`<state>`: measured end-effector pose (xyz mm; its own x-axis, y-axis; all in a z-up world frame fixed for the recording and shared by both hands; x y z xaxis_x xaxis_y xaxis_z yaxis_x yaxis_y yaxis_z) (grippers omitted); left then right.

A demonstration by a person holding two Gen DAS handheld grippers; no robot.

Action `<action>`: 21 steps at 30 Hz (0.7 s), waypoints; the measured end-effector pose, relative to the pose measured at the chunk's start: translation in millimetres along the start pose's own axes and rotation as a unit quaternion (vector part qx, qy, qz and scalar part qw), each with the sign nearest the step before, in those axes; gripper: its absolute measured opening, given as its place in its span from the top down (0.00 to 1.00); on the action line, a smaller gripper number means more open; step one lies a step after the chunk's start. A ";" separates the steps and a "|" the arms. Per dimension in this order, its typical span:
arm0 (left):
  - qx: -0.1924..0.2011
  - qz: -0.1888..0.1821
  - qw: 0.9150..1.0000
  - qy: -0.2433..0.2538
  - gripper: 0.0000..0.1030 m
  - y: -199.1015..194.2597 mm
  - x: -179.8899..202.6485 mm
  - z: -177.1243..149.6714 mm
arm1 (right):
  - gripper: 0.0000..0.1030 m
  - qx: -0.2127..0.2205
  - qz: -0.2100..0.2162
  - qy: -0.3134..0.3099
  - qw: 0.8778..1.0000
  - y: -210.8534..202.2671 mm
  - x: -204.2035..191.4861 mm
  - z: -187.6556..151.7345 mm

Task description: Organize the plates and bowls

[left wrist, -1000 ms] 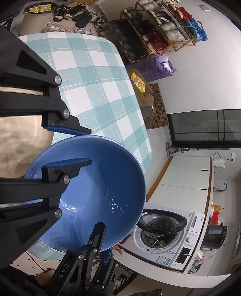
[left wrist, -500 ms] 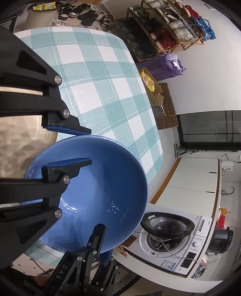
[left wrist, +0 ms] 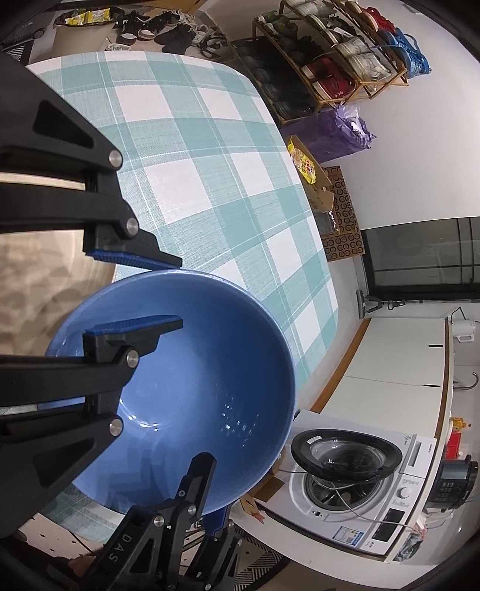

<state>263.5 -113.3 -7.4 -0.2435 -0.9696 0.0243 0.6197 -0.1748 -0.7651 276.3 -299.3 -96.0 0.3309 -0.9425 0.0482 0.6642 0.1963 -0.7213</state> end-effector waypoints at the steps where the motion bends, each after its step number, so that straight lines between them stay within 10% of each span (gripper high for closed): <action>1: -0.002 0.000 1.000 0.001 0.78 1.4 0.1 -0.8 | 0.74 0.000 0.000 0.001 1.000 0.4 0.7 -0.2; 21: -0.028 -0.015 0.999 -0.015 0.49 10.9 -7.2 -21.7 | 0.35 0.004 0.019 -0.012 1.000 0.6 -5.1 -8.5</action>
<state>255.9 -104.5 -29.8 -0.2386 -0.9689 0.0664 0.5698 -0.1950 -0.7983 269.3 -296.7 -102.6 0.3715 -0.9277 0.0375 0.6561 0.2337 -0.7176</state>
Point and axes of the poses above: each gripper's, at about its wrist camera, not at the fingertips, and y roughly the way its jaws point, x to its right, z to its top, the point moved 6 cm from there along y, roughly the way its jaws point, and after that the axes turned 2 degrees about -y, right-handed, at the moved point
